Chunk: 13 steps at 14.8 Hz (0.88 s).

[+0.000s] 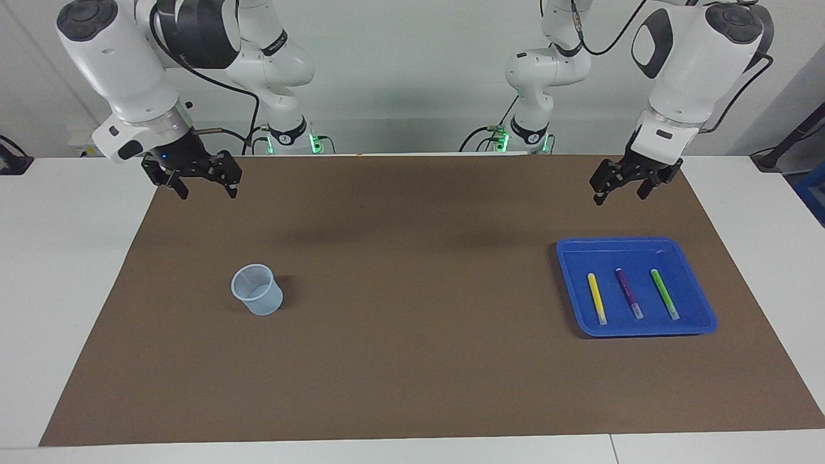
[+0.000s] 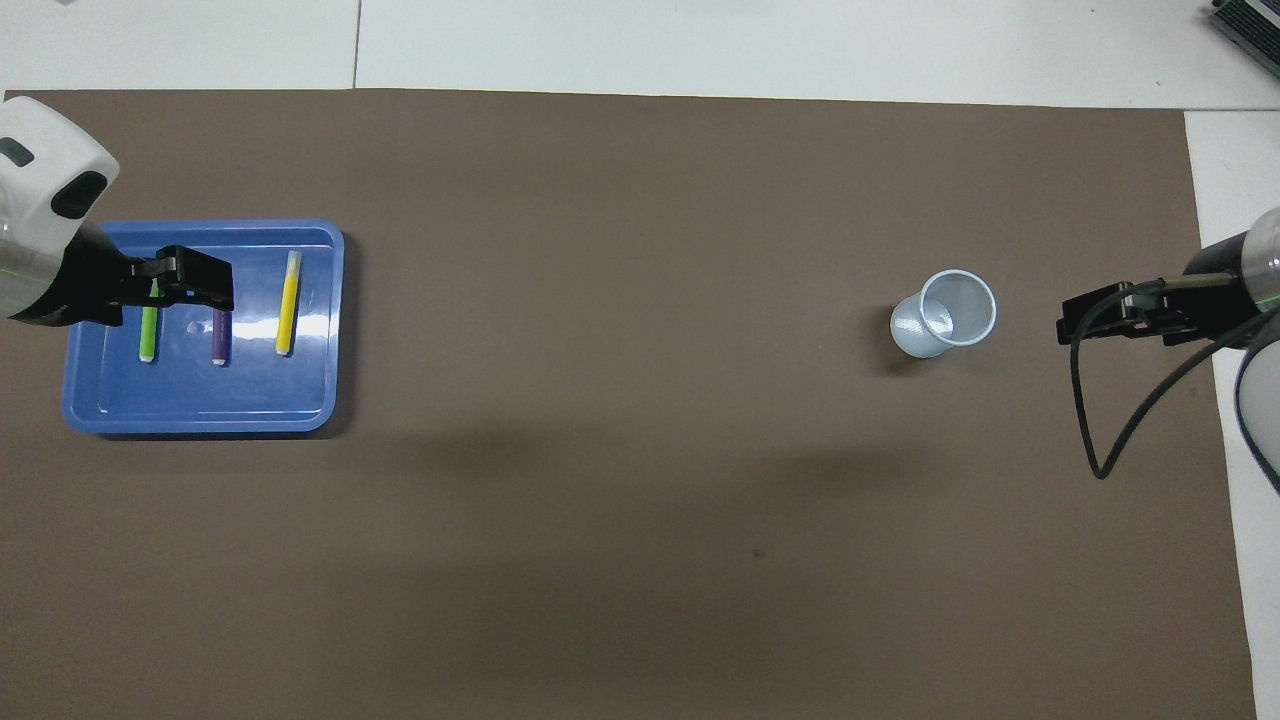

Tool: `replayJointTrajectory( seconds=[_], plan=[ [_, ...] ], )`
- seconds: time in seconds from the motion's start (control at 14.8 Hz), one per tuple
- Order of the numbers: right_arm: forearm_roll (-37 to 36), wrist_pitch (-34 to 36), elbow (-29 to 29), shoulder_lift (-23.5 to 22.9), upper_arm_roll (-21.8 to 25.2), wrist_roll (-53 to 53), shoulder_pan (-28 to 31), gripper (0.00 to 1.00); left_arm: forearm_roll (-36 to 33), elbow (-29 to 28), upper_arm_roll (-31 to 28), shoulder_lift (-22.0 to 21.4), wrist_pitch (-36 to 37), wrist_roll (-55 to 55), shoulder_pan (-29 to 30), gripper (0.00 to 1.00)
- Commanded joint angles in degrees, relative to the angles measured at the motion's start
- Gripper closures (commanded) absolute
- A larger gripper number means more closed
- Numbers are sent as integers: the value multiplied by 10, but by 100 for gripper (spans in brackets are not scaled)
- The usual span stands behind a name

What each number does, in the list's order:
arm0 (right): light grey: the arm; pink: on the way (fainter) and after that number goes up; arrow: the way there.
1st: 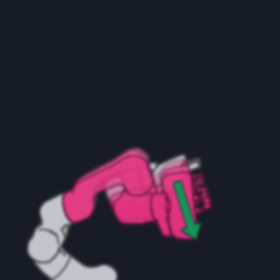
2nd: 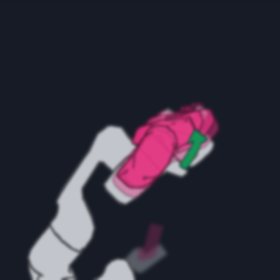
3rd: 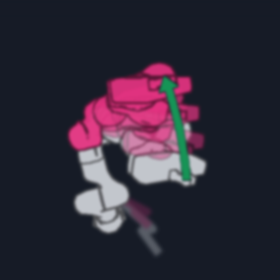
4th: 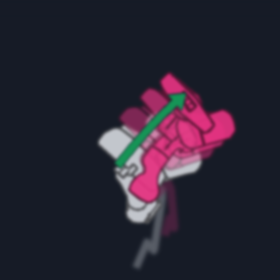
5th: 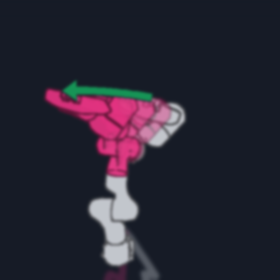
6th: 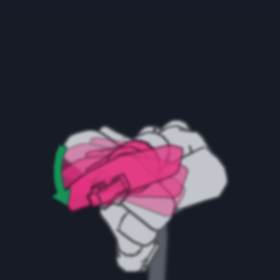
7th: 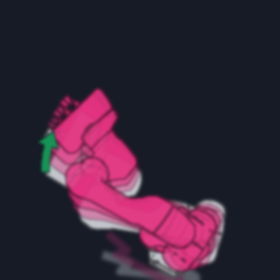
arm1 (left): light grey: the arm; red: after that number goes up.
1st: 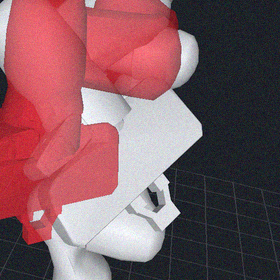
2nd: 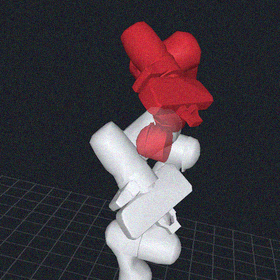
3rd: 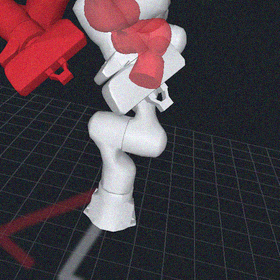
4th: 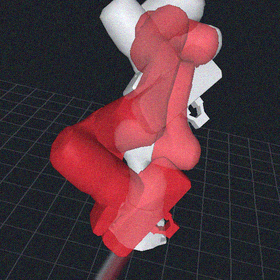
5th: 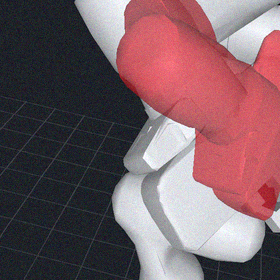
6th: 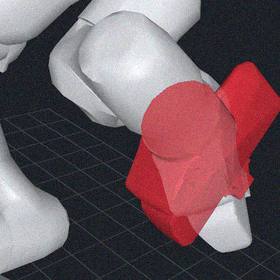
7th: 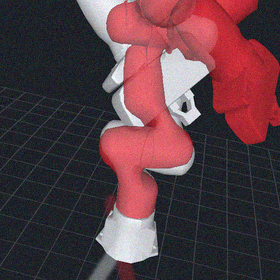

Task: Right arm passes pens to left for tray arrangement

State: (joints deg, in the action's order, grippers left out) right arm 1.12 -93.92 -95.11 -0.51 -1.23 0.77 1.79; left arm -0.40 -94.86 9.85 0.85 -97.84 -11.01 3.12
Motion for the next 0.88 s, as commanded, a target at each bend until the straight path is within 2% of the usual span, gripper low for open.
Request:
replayJointTrajectory(
  seconds=[0.0,0.81],
  plan=[
    [-2,5,-14,14,-4,-11,7,0,7,-2,-31,-1,-4,-3,-32,0],
    [-1,5,-16,15,-7,-7,1,0,0,1,-30,-2,-4,-6,-31,0]
  ],
)
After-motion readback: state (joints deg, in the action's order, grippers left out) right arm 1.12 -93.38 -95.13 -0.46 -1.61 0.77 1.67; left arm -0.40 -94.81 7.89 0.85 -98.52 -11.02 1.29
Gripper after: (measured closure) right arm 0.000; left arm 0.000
